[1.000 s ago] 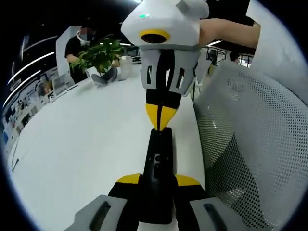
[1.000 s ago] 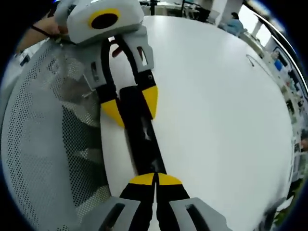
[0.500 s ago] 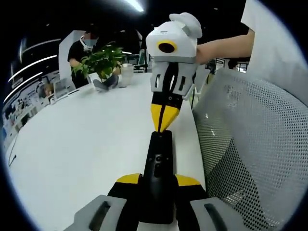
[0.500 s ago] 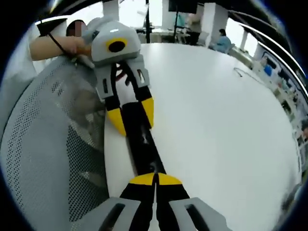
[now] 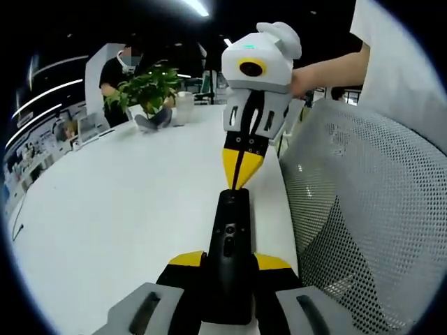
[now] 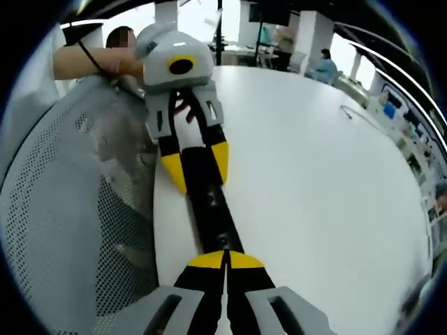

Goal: Press the specified remote control buttons in sequence, fully releasing each button before pressing the next.

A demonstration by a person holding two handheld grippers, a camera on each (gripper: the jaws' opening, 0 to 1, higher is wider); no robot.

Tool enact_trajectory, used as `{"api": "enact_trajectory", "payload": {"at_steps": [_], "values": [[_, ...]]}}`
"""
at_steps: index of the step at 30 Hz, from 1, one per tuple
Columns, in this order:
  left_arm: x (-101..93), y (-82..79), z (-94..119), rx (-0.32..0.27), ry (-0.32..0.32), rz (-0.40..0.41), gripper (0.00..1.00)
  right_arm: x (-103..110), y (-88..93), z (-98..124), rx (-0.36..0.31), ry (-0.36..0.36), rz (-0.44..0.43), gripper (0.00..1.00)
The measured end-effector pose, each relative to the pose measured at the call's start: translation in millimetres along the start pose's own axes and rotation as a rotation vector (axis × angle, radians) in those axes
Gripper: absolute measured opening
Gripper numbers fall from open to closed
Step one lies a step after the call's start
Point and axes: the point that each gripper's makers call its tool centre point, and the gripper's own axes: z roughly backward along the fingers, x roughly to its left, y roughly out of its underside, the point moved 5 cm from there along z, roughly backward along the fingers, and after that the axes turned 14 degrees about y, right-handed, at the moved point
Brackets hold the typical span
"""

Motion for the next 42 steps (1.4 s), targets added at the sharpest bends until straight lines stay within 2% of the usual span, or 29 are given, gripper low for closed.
{"api": "enact_trajectory", "payload": {"at_steps": [7, 10, 15, 19, 27, 30, 32, 33, 37, 42], "values": [[0.6, 0.0, 0, 0.002, 0.001, 0.0, 0.25, 1, -4.8, -3, 0.082, -0.016, 0.111, 0.0], [0.5, -0.1, 0, 0.002, 0.001, 0.0, 0.25, 1, -3.6, -3, 0.079, -0.008, 0.114, 0.0], [0.6, -0.3, 0, 0.002, 0.001, 0.001, 0.25, -1, 2.0, -1, -0.002, 0.011, -0.115, 0.0], [0.7, -0.3, 0, 0.003, 0.001, 0.001, 0.25, -1, 5.4, 0, -0.042, 0.031, -0.203, 0.0], [0.3, -0.3, 0, 0.002, -0.002, 0.001, 0.25, 1, -1.3, 0, -0.056, 0.058, -0.134, 0.0], [0.2, -0.2, 0, 0.003, -0.002, 0.001, 0.25, 2, -9.7, -4, -0.063, 0.039, -0.107, 0.0], [0.1, -0.1, 0, 0.003, -0.003, 0.001, 0.25, 6, -8.7, -7, -0.03, 0.012, -0.07, 0.0], [0.0, -0.1, 0, 0.002, -0.002, 0.002, 0.25, 4, -10.1, -6, -0.041, 0.032, -0.033, 0.0], [-0.3, 0.1, 0, 0.0, 0.002, 0.003, 0.26, 6, -9.1, -6, -0.029, 0.028, -0.009, 0.0], [-1.2, 1.3, 2, 0.0, 0.004, 0.02, 0.27, 9, -7.5, -5, -0.043, 0.063, 0.025, 0.0]]}}
